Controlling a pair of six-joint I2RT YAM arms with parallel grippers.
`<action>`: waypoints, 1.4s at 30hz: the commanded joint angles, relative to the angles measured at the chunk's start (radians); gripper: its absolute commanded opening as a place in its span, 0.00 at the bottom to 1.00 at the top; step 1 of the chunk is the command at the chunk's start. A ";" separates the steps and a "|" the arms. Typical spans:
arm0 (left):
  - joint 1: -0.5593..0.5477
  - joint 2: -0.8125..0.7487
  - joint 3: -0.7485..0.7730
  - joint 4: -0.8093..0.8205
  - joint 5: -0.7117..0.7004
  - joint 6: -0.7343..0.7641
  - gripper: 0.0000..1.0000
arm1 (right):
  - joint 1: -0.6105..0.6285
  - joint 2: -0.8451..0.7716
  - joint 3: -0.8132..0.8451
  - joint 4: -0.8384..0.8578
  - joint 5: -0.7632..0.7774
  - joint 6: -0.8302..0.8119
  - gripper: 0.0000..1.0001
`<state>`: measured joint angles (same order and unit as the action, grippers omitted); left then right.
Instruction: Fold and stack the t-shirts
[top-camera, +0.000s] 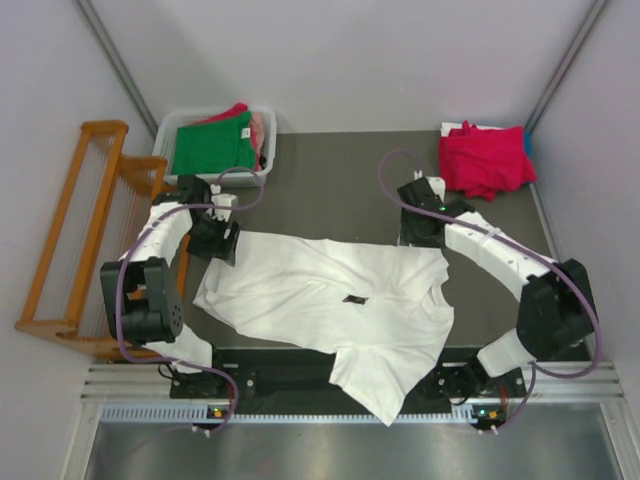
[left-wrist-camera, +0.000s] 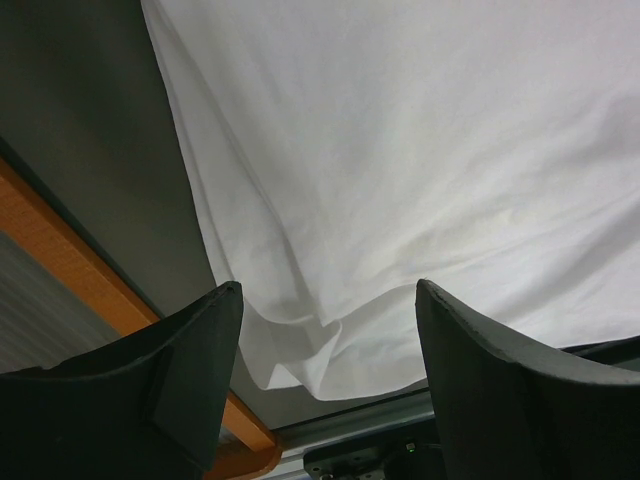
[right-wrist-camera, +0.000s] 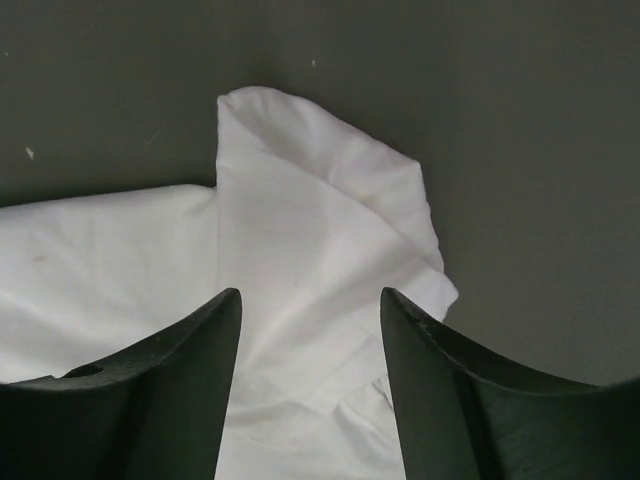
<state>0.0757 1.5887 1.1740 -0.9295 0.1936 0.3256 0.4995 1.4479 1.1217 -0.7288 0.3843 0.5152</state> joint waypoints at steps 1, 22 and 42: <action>-0.001 -0.042 0.012 -0.008 0.001 0.013 0.75 | 0.008 0.109 -0.017 0.103 -0.054 -0.040 0.57; -0.001 -0.038 0.018 -0.012 -0.028 0.026 0.75 | 0.008 0.270 -0.211 0.275 -0.314 0.017 0.78; 0.001 -0.049 0.029 -0.022 -0.056 0.044 0.75 | -0.118 0.145 -0.226 0.169 -0.113 0.108 1.00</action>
<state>0.0757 1.5856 1.1740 -0.9405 0.1486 0.3462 0.4038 1.6001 0.9173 -0.4622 0.0299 0.6243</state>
